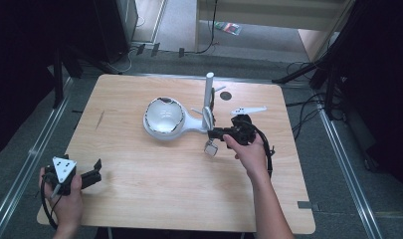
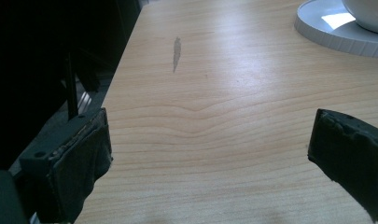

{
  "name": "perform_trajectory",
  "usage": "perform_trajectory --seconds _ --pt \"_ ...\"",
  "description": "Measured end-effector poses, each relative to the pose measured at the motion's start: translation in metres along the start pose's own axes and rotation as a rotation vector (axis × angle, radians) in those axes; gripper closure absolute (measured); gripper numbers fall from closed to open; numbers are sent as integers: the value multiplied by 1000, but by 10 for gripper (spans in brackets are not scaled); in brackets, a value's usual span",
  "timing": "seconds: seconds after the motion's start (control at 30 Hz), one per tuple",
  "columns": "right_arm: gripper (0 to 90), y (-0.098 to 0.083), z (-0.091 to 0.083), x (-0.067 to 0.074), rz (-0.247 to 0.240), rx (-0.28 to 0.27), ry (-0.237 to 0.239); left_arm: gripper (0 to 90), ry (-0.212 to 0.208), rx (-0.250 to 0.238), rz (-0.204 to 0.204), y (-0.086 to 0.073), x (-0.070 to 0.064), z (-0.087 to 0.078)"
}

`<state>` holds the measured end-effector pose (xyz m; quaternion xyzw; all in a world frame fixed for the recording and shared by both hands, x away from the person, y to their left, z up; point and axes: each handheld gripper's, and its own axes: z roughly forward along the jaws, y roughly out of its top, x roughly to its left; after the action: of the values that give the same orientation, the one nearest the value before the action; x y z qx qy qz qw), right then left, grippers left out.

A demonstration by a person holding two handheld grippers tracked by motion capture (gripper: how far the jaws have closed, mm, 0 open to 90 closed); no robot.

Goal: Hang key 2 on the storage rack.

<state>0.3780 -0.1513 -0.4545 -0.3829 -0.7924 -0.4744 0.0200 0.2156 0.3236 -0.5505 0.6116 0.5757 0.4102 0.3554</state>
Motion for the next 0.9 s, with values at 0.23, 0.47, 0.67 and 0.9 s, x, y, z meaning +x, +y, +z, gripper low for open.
perform_trajectory --seconds 0.23,0.47,0.67,0.9 --pt "757 2 2 -4 22 -8 4 0 -1 0 -1 0 0 0" --pt "756 3 3 -10 65 -17 1 0 0 0 1 0 0 0" --pt "753 4 3 -13 82 -27 -9 0 0 -1 2 0 0 0" --pt "745 4 4 -14 82 -30 -55 0 1 -1 2 0 0 0"
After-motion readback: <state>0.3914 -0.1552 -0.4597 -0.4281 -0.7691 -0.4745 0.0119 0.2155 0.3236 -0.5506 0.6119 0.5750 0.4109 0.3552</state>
